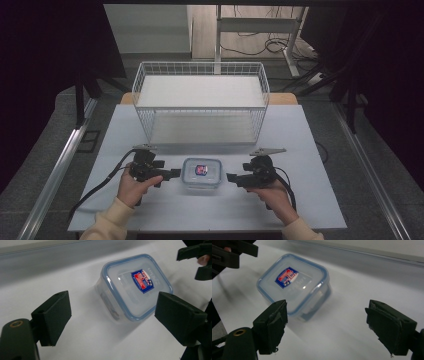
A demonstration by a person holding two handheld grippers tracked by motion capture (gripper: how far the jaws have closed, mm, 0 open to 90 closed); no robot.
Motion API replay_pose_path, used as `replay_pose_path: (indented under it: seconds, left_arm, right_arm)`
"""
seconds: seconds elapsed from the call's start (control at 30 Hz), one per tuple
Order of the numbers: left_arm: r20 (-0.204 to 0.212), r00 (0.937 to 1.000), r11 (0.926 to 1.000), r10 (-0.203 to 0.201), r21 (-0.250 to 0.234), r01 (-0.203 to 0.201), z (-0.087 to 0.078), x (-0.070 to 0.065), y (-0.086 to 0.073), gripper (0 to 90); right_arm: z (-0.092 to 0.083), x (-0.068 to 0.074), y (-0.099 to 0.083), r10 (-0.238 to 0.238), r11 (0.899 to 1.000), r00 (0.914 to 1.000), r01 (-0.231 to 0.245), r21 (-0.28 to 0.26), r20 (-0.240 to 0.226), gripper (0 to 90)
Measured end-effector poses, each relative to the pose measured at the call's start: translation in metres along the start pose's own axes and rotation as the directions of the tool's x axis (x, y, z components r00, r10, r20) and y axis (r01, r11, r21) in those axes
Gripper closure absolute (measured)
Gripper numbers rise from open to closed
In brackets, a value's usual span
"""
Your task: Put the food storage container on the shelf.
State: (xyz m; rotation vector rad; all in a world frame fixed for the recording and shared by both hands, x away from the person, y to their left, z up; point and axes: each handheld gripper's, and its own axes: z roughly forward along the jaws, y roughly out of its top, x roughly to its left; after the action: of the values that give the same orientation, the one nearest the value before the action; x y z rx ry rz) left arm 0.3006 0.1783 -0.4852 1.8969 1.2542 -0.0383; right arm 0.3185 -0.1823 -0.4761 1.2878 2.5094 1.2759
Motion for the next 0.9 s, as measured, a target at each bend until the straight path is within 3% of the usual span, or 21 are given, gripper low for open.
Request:
replay_pose_path:
  seconds: [0.27,0.37,0.4,0.5,0.53,0.9]
  left_arm:
    - [0.067,0.9975,0.9997,-0.024,-0.005,0.025,0.008,0.002,0.008,14.9]
    - [0.091,0.9952,0.9993,-0.037,-0.003,0.038,0.013,0.004,0.011,16.1]
    - [0.083,0.9959,0.9992,-0.037,0.020,0.036,0.019,0.005,0.013,16.0]
    - [0.093,0.9947,0.9986,-0.042,0.036,0.039,0.024,0.006,0.013,15.7]
    - [0.114,0.9924,0.9976,-0.048,0.055,0.042,0.028,0.006,0.012,15.5]
    - [0.137,0.9878,0.9935,-0.074,0.096,0.061,0.042,0.008,0.006,16.4]
  right_arm:
    - [0.020,0.006,0.011,0.032,0.999,0.9990,-0.031,0.021,-0.033,17.3]
    - [0.028,0.004,0.012,0.076,0.997,0.9956,-0.074,0.028,-0.055,17.3]
    - [0.032,0.001,0.012,0.114,0.993,0.9914,-0.112,0.029,-0.064,17.5]
    - [0.035,0.000,0.013,0.145,0.989,0.9860,-0.143,0.030,-0.082,18.0]
    - [0.038,-0.001,0.013,0.158,0.987,0.9834,-0.155,0.031,-0.090,18.0]
    - [0.050,0.004,0.007,0.160,0.986,0.9840,-0.156,0.063,-0.078,18.1]
